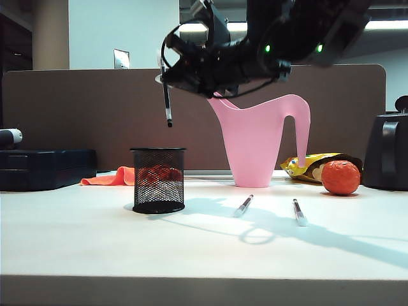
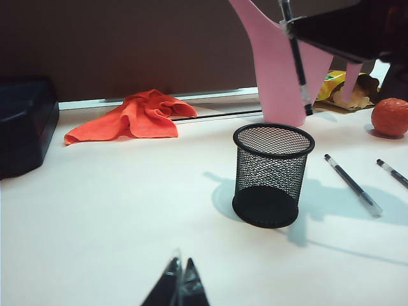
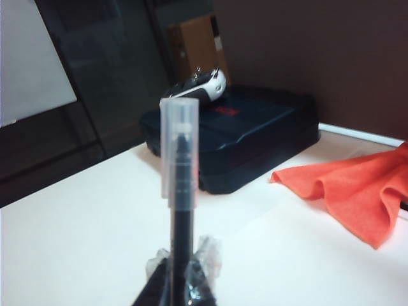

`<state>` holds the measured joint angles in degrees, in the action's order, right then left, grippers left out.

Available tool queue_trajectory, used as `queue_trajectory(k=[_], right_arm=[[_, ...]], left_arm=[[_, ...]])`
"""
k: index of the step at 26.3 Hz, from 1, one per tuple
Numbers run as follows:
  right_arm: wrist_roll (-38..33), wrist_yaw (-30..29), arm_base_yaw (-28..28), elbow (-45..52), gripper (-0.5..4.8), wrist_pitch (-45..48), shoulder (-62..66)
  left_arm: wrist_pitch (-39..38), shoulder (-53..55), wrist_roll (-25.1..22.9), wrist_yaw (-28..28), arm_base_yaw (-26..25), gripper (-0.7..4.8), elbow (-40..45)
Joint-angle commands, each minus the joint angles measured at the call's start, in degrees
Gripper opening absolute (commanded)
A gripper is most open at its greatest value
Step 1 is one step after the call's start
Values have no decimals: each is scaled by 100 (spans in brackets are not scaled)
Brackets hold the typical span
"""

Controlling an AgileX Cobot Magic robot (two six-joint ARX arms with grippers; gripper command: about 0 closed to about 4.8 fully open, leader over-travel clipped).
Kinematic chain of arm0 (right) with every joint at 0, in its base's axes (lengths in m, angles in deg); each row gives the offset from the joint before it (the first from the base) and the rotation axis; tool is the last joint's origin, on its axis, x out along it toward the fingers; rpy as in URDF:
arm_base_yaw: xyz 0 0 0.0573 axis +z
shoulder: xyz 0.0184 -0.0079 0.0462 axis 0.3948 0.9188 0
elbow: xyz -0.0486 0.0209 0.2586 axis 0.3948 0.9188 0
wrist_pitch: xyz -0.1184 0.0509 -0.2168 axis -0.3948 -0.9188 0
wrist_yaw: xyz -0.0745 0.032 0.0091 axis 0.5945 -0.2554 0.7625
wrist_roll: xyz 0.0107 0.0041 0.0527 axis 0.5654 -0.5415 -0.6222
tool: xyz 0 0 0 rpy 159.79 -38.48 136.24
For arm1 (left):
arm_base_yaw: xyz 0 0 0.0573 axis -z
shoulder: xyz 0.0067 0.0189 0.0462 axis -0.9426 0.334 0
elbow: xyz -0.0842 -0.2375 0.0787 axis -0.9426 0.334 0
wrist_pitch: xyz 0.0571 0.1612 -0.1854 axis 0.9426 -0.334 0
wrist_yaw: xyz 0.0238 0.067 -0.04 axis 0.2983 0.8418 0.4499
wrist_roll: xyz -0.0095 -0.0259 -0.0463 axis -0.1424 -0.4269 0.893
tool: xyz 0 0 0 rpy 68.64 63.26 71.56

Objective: Pick up a few water-based pens and put them in the pen basket.

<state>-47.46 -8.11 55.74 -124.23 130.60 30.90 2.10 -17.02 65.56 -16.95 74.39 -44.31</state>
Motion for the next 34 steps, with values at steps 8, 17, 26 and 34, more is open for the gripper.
queue_trajectory(k=[8, 17, 26, 34], right_arm=[[-61, 249, 17, -166, -6, 400, 540], [-61, 232, 17, -164, 8, 251, 570], [-66, 179, 17, -164, 122, 225, 557], [2, 116, -26, -164, 116, 61, 59]], left_arm=[[46, 4, -44, -28, -4, -5, -7], [48, 4, -44, -28, -4, -5, -7], [50, 4, -44, -28, -4, -5, -9], [57, 4, -44, -26, -4, -5, -9]])
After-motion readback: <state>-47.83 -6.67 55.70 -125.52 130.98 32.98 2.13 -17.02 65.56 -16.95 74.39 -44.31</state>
